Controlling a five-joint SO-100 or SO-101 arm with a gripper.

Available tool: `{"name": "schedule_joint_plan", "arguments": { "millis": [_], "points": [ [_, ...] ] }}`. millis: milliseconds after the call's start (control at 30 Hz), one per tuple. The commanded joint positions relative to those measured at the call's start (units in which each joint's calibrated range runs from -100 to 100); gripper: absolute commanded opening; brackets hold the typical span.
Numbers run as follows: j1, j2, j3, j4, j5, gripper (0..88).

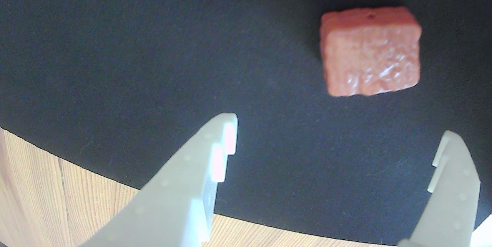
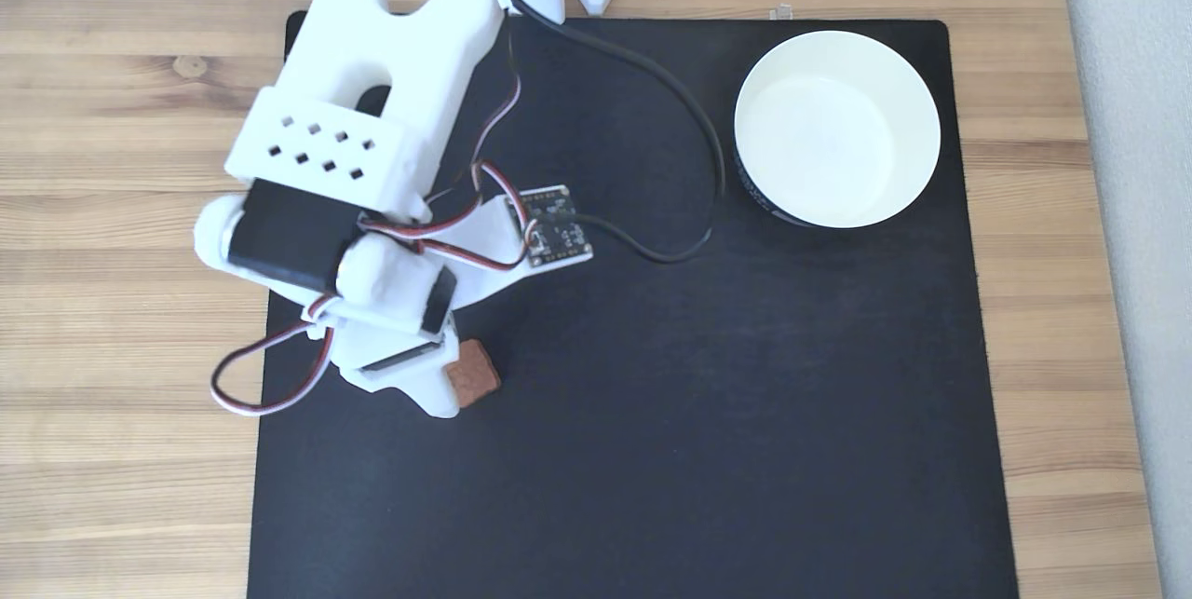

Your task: Pick up the toy and place it on the plate

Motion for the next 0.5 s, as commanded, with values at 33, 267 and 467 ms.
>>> {"name": "schedule_joint_plan", "arguments": {
  "millis": [33,267,467],
  "points": [
    [0.08,-0.17,-2.42,-0.11,0.27,36.4],
    [-1.26,2.16,-2.87,-3.33,0.01,36.4],
    [-2.43,8.17,-5.94,-4.01,-0.15,36.4]
  ]
}}
